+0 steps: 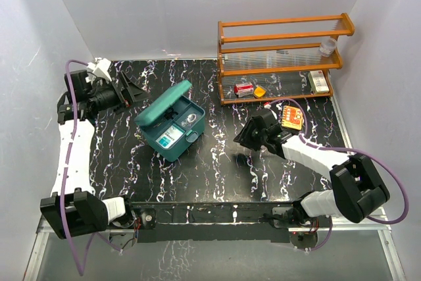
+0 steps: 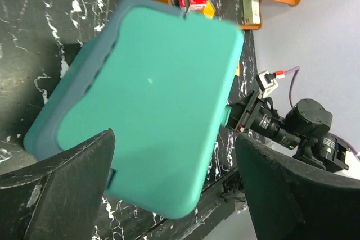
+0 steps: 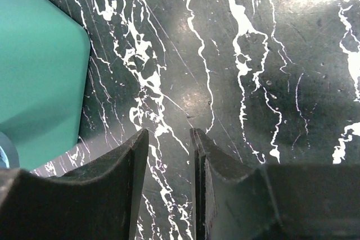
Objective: Organize the medicine kit
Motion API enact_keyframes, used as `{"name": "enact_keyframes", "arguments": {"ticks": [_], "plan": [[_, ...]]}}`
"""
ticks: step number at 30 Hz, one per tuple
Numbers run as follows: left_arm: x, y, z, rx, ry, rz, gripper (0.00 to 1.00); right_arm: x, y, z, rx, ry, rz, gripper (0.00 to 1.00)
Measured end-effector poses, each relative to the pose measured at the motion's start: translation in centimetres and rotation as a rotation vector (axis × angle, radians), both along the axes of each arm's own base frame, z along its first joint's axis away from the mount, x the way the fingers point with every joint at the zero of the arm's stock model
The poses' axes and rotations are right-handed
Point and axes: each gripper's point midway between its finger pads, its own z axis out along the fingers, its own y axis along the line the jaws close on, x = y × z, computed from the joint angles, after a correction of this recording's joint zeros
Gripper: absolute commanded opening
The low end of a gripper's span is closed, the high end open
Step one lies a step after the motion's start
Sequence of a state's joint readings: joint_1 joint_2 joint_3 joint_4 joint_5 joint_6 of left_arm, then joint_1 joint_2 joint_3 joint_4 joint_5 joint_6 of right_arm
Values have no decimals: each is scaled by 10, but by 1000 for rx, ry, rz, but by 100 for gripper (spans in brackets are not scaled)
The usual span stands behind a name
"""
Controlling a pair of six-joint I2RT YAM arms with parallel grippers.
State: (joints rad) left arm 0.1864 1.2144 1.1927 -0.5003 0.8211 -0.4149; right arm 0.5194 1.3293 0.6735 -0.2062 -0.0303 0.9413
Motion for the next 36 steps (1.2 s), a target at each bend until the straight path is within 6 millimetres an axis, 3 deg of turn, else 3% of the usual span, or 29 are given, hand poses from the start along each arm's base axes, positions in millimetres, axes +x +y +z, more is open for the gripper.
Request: {"name": "enact_keyframes", "arguments": {"ticks": [3, 6, 9, 14, 19, 25, 31, 36], "plan": [[-2, 7, 10, 47, -14, 43, 89, 2, 3, 3, 12, -3, -1, 35], [1, 15, 22, 100, -57, 88, 98, 3, 6, 5, 29, -8, 1, 38], [5, 23, 19, 132, -56, 128, 99, 5, 11, 10, 57, -19, 10, 42], [14, 28, -15, 142, 1, 146, 99, 10, 33, 27, 131, -60, 76, 60], [22, 26, -63, 115, 100, 120, 98, 13, 74, 52, 204, -150, 186, 69], [22, 24, -92, 102, 170, 107, 93, 13, 119, 80, 285, -226, 262, 78], [17, 21, -119, 97, 255, 89, 92, 19, 148, 78, 306, -214, 273, 84], [1, 16, -139, 88, 329, 80, 89, 18, 156, 70, 329, -174, 252, 91]]}}
